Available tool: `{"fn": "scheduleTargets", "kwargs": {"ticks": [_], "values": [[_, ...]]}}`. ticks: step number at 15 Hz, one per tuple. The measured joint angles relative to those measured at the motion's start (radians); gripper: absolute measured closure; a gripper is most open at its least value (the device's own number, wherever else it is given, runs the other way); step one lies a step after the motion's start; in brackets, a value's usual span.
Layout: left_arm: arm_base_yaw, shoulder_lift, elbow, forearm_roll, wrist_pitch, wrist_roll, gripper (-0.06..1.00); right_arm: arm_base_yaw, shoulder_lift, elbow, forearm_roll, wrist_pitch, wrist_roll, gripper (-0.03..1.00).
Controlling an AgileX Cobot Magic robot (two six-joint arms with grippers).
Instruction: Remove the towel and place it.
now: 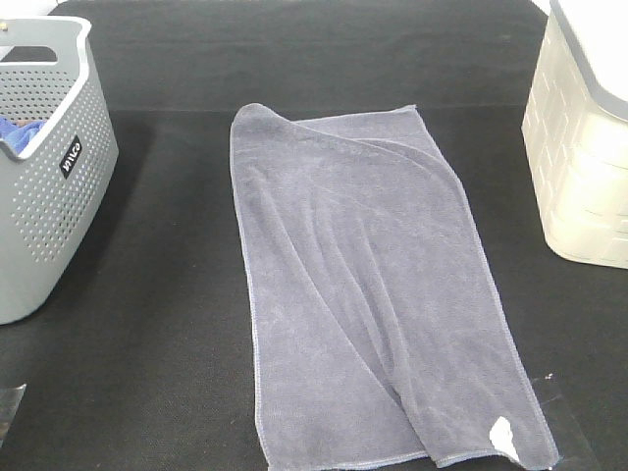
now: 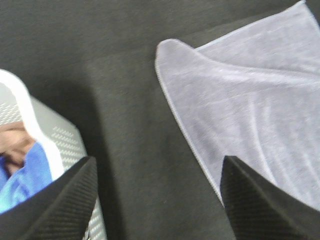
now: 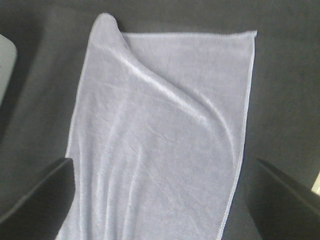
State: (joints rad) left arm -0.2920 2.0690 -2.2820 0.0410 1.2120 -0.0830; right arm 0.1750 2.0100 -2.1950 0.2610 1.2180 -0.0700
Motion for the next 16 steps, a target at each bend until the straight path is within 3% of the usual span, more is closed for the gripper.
{"fn": "scheduleTargets", "kwargs": {"ticks": [4, 6, 12, 16], "values": [[0.0, -0.194, 0.158, 0.008, 0.001, 0.0, 0.28, 0.0, -0.164, 0.137, -0.005, -0.001, 0.0, 0.11], [0.0, -0.348, 0.325, 0.008, 0.0, 0.0, 0.28, 0.0, -0.28, 0.284, -0.006, -0.001, 0.0, 0.11], [0.0, -0.906, 1.028, 0.003, 0.004, -0.027, 0.28, 0.0, -0.755, 0.917, -0.008, -0.001, 0.0, 0.11], [0.0, -1.258, 1.369, -0.031, 0.009, -0.045, 0.28, 0.0, -1.06, 1.23, -0.022, -0.001, -0.025, 0.11]]}}
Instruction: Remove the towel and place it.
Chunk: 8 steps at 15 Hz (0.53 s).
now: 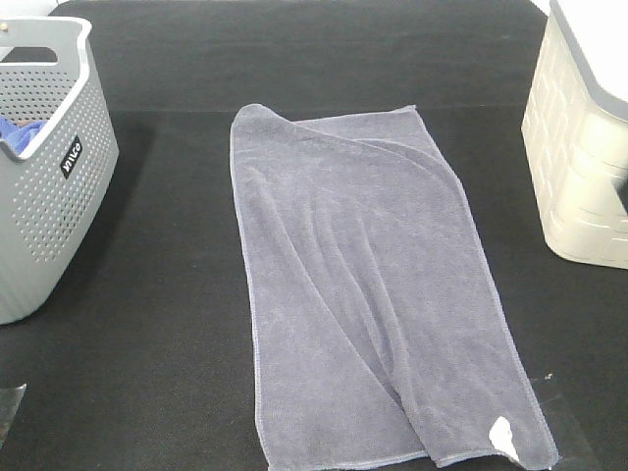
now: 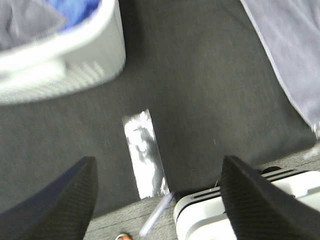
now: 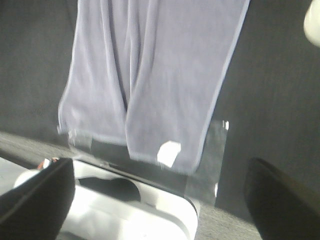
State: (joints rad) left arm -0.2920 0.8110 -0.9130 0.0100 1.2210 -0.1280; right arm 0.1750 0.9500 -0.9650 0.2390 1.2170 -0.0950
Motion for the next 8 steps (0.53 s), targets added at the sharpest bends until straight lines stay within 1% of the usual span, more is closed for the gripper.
{"fn": "scheduleTargets", "kwargs": {"ticks": [2, 4, 6, 8], "values": [[0.0, -0.201, 0.114, -0.003, 0.002, 0.0, 0.28, 0.0, -0.153, 0.114, -0.036, 0.002, -0.002, 0.11], [0.0, -0.382, 0.195, -0.003, 0.002, 0.018, 0.28, 0.0, -0.313, 0.199, -0.08, 0.002, -0.005, 0.11], [0.0, -0.531, 0.244, -0.003, 0.003, 0.053, 0.28, 0.0, -0.47, 0.278, -0.108, 0.003, -0.006, 0.11], [0.0, -0.665, 0.288, -0.01, 0.003, 0.102, 0.28, 0.0, -0.602, 0.358, -0.112, 0.003, -0.007, 0.11]]}}
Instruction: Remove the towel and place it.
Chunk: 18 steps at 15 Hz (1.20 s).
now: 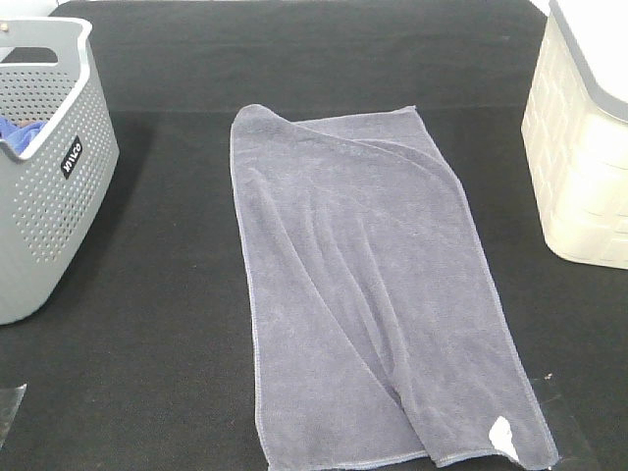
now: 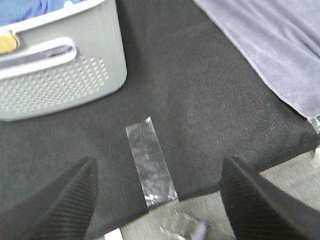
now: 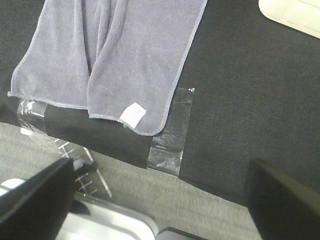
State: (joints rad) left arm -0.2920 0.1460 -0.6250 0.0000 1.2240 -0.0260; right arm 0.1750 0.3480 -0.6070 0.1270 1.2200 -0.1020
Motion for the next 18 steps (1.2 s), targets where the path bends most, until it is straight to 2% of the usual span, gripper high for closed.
{"fn": "scheduleTargets", "kwargs": {"ticks": [4, 8, 12, 18], "values": [[0.0, -0.101, 0.064, -0.011, -0.006, 0.137, 0.28, 0.017, -0.204, 0.054, 0.011, 0.006, -0.008, 0.11], [0.0, -0.103, 0.107, -0.117, -0.154, 0.24, 0.28, 0.022, -0.308, 0.068, 0.02, -0.072, -0.026, 0.11], [0.001, -0.102, 0.107, -0.13, -0.162, 0.254, 0.28, 0.022, -0.305, 0.103, 0.022, -0.147, -0.046, 0.11], [0.001, -0.102, 0.107, -0.13, -0.162, 0.254, 0.28, 0.022, -0.305, 0.105, 0.022, -0.151, -0.046, 0.11]]}}
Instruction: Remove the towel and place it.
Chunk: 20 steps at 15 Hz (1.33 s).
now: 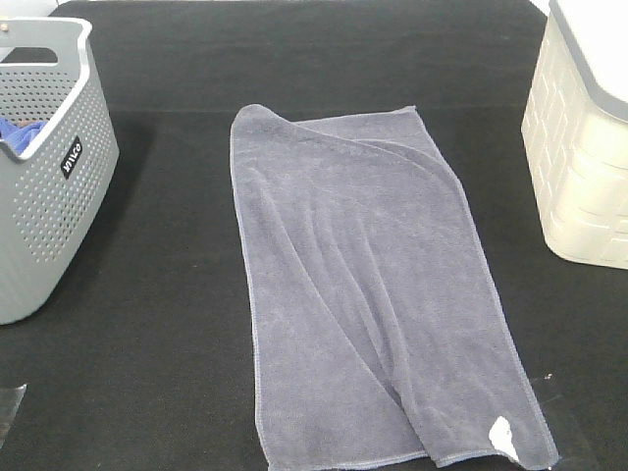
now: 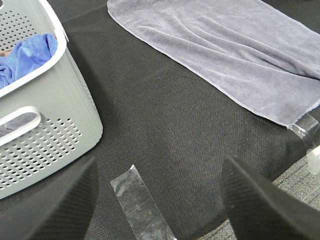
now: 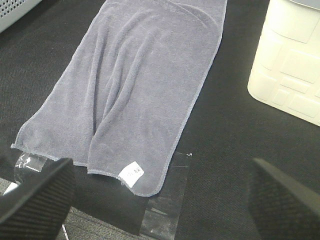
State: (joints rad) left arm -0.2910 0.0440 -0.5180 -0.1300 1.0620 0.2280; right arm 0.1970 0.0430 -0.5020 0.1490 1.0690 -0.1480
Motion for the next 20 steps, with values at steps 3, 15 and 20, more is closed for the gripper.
{"fn": "scheduleTargets", "kwargs": {"ticks": [3, 15, 20], "values": [[0.017, 0.0, 0.0, 0.0, 0.0, 0.0, 0.28, -0.005, 0.0, 0.0, 0.001, 0.0, 0.0, 0.11], [0.291, -0.047, 0.003, 0.0, -0.007, 0.0, 0.28, -0.241, -0.047, 0.0, 0.004, -0.001, 0.0, 0.11], [0.291, -0.049, 0.006, 0.0, -0.007, 0.0, 0.28, -0.241, -0.047, 0.0, 0.005, -0.001, 0.0, 0.11]]}}
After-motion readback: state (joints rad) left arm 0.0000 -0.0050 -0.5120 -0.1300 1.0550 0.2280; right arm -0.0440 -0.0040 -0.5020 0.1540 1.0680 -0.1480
